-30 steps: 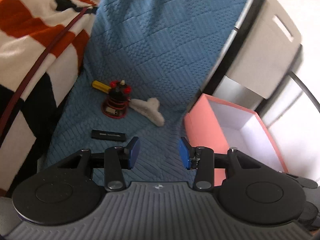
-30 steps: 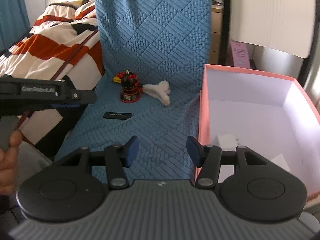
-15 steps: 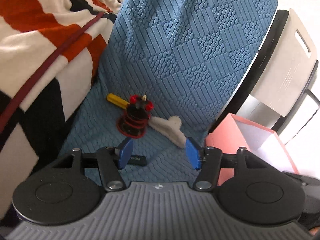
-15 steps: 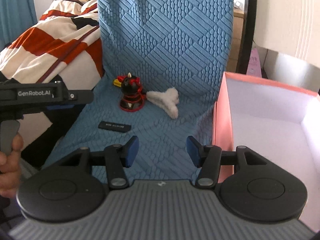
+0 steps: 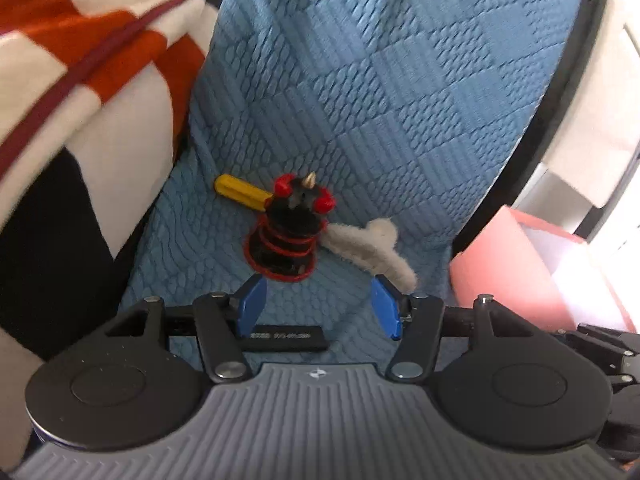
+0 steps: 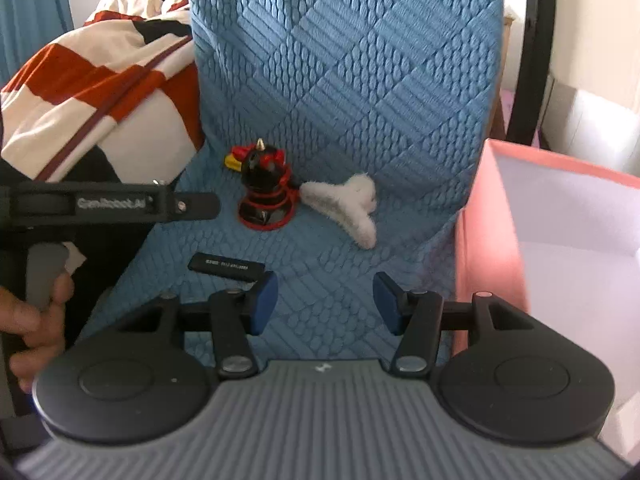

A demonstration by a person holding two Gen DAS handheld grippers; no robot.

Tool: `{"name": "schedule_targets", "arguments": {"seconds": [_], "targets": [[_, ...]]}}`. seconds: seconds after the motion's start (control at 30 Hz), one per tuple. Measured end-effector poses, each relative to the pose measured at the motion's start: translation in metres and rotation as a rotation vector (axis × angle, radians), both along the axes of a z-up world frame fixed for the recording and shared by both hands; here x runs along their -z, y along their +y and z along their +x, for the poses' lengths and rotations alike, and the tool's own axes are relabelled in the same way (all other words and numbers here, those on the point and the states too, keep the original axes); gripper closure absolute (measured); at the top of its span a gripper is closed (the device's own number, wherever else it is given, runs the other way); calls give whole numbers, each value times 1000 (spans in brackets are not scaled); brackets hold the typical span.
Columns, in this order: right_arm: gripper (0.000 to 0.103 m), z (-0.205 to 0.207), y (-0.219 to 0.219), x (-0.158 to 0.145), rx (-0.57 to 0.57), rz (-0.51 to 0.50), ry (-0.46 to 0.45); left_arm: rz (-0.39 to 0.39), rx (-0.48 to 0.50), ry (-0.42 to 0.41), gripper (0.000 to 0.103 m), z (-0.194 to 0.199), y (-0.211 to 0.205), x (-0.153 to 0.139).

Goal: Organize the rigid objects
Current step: 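Grasp the white fluffy hair clip with the right tool while the left tool grasps the toy figure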

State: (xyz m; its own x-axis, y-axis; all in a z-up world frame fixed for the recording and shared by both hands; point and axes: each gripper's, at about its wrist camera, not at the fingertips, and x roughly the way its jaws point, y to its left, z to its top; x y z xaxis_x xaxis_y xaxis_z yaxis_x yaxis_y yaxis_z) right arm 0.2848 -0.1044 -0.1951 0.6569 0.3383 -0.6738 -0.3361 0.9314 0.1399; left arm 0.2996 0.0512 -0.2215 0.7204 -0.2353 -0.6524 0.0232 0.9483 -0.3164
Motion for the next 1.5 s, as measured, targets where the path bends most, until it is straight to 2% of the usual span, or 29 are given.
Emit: {"name": "schedule_targets", "arguments": {"seconds": [0.1, 0.3, 0.6, 0.8, 0.9, 1.1, 1.27, 1.4, 1.5], "targets": [[47, 10, 4, 3, -9, -16, -2, -7, 8, 9, 39, 9, 1, 6], [47, 39, 12, 10, -21, -17, 1, 43, -2, 41, 39, 40, -2, 16], [47, 70, 30, 25, -57, -64, -18, -39, -11, 23, 39, 90, 9, 19], [47, 96, 30, 33, -43, -58, 10, -18, -22, 35, 39, 116, 11, 27], [48, 111, 29, 43, -19, -60, 36, 27, -12, 31, 39, 126, 8, 30], [49, 129, 31, 65, -12, -126, 50, 43, -8, 51, 35, 138, 7, 39], [54, 135, 25, 74, 5, -99, 110, 34, -10, 58, 35, 148, 5, 44], [71, 136, 25, 74, -12, -115, 113, 19, -28, 65, 35, 148, 6, 51], [82, 135, 28, 75, -46, -158, 99, 81, -39, 61, 36, 148, -1, 57]]}}
